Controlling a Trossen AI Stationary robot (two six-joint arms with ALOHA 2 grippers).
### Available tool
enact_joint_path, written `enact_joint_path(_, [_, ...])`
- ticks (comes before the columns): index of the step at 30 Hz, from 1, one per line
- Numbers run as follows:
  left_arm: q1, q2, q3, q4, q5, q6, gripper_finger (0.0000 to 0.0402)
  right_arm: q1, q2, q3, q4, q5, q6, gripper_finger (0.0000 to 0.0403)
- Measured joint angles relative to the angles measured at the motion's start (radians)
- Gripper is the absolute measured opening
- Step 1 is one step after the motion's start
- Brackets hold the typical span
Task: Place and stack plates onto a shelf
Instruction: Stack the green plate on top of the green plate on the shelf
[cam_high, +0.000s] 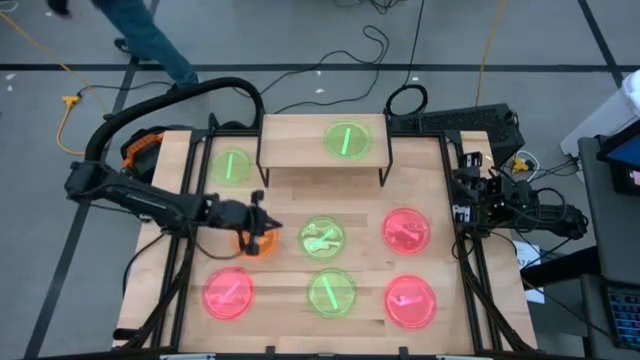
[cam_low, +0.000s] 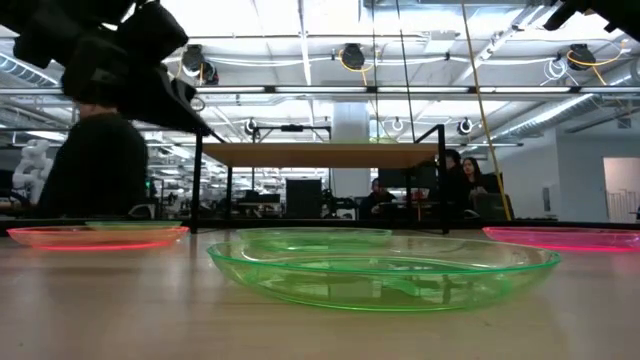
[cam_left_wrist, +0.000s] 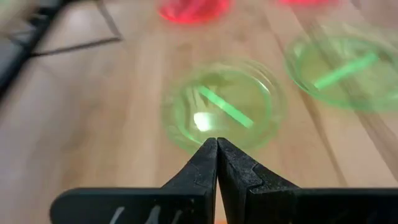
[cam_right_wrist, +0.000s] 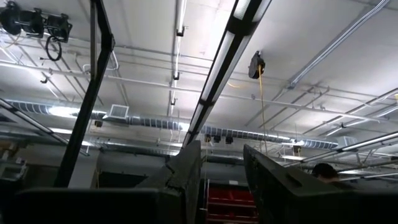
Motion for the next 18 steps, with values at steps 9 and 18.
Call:
enact_joint_path(9, [-0.091, 0.253, 0.180, 0.001, -0.019, 0.138, 0.0082, 0.000, 0.000, 0.000, -0.005, 0.000, 0.000, 0.0105])
enact_joint_path(18, [-0.096, 0.419, 0.242, -0.054, -0.160, 0.250, 0.0167, 0.000, 0.000, 0.001, -0.019, 0.000, 0.000, 0.0105])
